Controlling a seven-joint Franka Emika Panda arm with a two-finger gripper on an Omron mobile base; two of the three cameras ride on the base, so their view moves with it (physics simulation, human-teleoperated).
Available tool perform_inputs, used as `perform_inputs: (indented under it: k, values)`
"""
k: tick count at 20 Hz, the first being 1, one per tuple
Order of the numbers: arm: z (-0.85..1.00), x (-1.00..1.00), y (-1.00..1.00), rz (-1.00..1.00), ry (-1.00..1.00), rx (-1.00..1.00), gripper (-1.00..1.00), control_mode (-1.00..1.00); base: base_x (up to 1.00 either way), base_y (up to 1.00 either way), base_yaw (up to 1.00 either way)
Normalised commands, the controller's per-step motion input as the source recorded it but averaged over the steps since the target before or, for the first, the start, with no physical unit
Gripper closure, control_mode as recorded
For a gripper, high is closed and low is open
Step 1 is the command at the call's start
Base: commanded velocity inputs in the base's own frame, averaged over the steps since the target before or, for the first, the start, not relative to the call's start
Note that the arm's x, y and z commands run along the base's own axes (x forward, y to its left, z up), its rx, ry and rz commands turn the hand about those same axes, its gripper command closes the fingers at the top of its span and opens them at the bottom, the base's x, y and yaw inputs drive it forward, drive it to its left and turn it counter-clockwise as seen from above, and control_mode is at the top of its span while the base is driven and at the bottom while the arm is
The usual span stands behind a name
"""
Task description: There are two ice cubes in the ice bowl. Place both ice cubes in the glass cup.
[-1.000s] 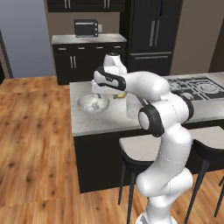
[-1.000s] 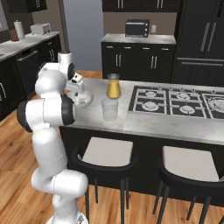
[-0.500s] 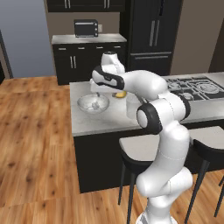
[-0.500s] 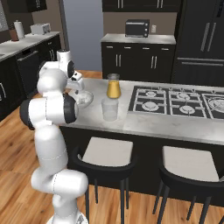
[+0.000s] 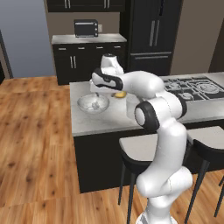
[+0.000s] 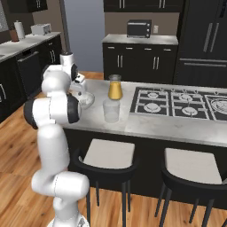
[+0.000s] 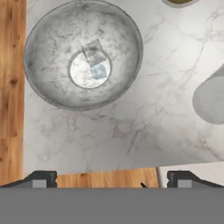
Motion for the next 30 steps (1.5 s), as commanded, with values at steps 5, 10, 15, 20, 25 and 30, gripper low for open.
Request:
perform_inputs:
  k: [5,10,15,20,25,30]
  values:
    - [-0.19,0.69,0.10,0.00,0.00,-0.01,-1.00,-1.00,0.00,0.00,0.00]
    - [-0.16,0.56,0.00,0.00,0.00,-0.03,-1.00,-1.00,0.00,0.00,0.00]
    - [-0.21,0.52,0.06,0.00,0.00,-0.08,-1.00,-1.00,0.00,0.00,0.00]
    - [-0.40,0.38,0.20,0.00,0.05,-0.14,-1.00,-1.00,0.00,0.00,0.00]
    - [-0.48,0.21,0.23,0.00,0.08,-0.15,-1.00,-1.00,0.00,0.00,0.00]
    - [-0.23,0.26,0.10,0.00,0.03,-0.08,-1.00,-1.00,0.00,0.00,0.00]
